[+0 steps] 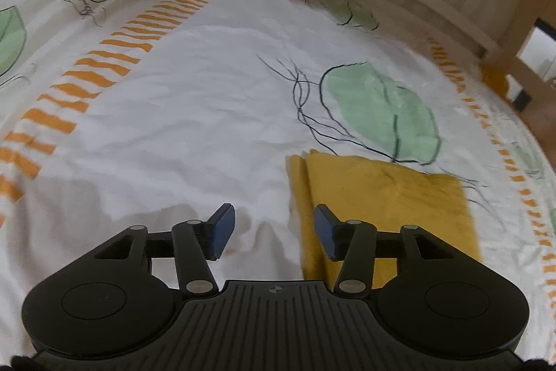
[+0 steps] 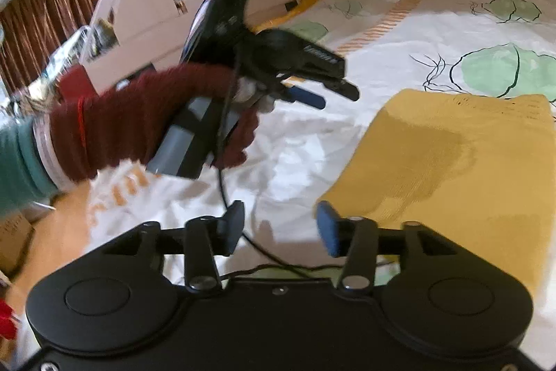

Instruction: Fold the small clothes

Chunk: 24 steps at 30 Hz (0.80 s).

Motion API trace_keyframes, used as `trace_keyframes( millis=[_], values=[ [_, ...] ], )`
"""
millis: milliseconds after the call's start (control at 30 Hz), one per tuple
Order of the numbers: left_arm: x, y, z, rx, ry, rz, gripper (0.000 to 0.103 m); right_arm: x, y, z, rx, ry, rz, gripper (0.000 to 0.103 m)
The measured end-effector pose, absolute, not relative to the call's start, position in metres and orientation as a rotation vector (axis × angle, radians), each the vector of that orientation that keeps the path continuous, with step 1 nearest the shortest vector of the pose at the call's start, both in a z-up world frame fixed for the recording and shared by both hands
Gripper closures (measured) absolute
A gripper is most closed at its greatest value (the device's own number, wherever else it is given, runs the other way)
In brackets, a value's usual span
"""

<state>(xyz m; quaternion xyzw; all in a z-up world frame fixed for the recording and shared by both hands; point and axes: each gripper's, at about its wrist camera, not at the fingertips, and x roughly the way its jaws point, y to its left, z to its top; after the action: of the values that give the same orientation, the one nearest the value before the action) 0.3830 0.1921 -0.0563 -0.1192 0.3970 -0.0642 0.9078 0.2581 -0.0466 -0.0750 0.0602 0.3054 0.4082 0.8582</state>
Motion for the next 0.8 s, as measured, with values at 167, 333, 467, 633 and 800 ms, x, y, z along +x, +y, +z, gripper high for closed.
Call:
trace_keyframes(
  millis=[167, 333, 467, 633, 800],
  values=[
    [0.333, 0.187, -0.043, -0.261, 0.805, -0.153, 0.046, 0.234, -0.072, -0.056, 0.205, 0.644, 0.842, 0.034],
    [0.297, 0.169, -0.044, -0.249, 0.801, -0.191, 0.035, 0.222, -0.098, -0.054, 0.25, 0.665, 0.753, 0.017],
    [0.281, 0.15, -0.055, -0.267, 0.809, -0.257, 0.035, 0.219, -0.118, -0.059, 0.288, 0.675, 0.665, 0.015],
    [0.284, 0.127, -0.073, -0.232, 0.817, -0.275, 0.035, 0.222, -0.138, -0.069, 0.363, 0.696, 0.577, 0.007],
    [0.297, 0.119, -0.092, -0.215, 0.844, -0.219, 0.031, 0.228, -0.156, -0.082, 0.442, 0.725, 0.527, 0.001]
  ],
)
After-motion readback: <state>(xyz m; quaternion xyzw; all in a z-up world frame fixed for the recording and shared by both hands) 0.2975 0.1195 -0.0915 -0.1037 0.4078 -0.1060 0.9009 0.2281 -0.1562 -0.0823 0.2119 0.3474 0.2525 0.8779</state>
